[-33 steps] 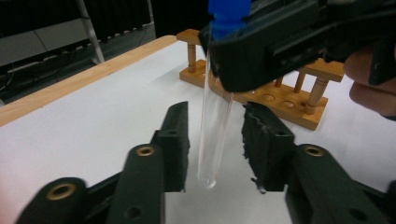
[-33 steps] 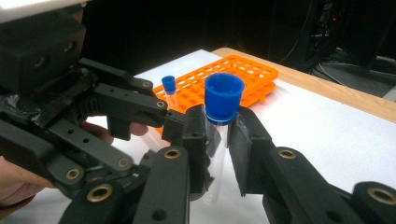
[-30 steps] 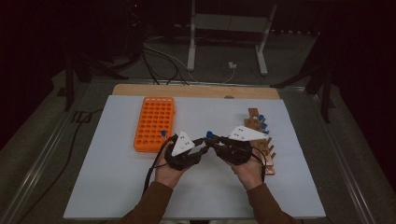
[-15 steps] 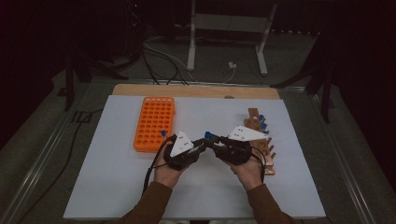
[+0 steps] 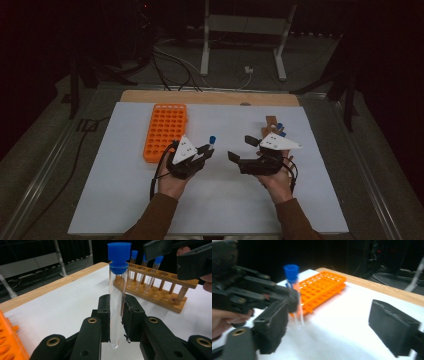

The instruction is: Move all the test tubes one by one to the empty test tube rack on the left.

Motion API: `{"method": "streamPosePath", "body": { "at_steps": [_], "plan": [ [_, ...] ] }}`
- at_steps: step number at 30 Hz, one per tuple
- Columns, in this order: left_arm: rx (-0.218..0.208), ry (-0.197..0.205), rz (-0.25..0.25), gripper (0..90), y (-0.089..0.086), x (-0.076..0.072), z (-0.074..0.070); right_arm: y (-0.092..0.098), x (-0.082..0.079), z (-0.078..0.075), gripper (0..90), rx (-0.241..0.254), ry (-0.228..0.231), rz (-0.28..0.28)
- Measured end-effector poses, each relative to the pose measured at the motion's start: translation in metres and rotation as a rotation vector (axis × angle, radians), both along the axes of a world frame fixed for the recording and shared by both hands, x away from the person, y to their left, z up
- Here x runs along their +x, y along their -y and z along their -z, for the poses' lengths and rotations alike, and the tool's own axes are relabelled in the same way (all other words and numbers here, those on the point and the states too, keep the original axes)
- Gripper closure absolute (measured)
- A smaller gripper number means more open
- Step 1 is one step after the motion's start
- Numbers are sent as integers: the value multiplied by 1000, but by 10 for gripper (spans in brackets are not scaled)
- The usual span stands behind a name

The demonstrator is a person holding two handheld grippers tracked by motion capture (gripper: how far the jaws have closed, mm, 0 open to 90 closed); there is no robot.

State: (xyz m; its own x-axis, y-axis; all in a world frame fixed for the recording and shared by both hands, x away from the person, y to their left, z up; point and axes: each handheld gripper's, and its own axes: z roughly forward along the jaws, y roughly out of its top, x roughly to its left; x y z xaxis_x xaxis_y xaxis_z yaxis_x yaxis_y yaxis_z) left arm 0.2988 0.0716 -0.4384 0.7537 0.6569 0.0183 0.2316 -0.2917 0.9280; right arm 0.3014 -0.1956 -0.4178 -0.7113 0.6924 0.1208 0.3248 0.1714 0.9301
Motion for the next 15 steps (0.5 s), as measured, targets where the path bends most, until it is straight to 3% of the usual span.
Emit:
{"method": "streamPosePath", "body": {
  "at_steps": [4,15],
  "plan": [
    [-16,-2,-23,781,-8,0,-1,4,0,4,81,-25,-7,26],
    [-34,2,-69,781,-26,1,-3,19,-2,11,0,-31,-35,69]
  ]
}}
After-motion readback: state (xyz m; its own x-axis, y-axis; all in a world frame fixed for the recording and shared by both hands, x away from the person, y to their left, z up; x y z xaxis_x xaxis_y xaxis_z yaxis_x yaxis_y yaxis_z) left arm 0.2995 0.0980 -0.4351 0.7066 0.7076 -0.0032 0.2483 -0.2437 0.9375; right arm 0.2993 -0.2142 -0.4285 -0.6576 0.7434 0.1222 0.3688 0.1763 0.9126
